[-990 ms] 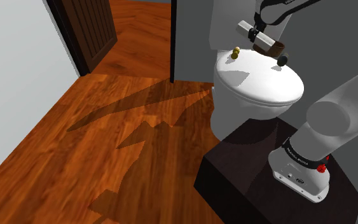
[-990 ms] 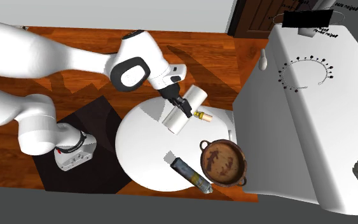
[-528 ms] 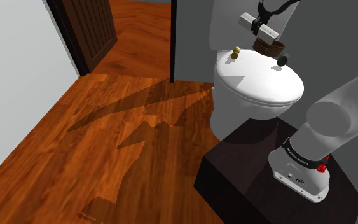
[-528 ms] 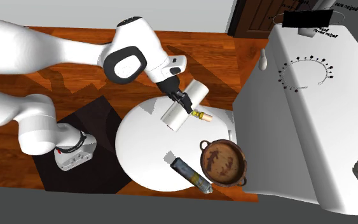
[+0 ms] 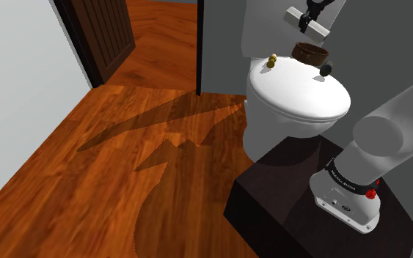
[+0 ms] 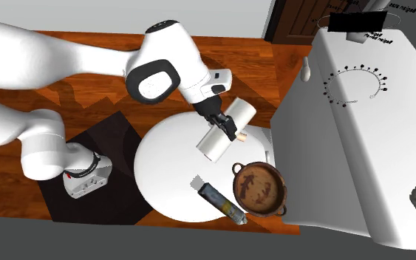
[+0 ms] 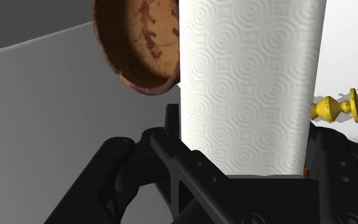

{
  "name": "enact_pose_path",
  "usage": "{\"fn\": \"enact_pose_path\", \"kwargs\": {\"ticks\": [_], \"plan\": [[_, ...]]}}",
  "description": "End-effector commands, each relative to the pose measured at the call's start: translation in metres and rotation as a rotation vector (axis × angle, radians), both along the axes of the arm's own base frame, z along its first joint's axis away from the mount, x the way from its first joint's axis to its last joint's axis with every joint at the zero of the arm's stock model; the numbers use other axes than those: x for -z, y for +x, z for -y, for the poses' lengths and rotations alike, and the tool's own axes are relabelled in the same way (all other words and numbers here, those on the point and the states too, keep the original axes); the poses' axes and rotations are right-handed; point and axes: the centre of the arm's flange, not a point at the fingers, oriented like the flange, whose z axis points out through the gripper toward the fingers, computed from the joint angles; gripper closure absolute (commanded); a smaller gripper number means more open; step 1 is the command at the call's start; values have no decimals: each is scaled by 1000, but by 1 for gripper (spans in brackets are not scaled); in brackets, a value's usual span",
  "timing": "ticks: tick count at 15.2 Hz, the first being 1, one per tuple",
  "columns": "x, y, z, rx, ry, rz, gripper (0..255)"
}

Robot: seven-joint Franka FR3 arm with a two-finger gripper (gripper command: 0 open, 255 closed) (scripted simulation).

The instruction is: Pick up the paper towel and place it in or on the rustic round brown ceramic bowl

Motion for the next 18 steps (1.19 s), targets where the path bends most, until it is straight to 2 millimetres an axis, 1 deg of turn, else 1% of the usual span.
{"fn": "enact_pose_path", "kwargs": {"ticks": [1, 12, 13, 18], "plan": [[-1, 0, 25, -2, -1, -1, 255], [-9, -1, 170, -2, -1, -1, 255], [-10, -1, 187, -2, -1, -1, 255], [16, -1, 187, -2, -1, -1, 255]]}}
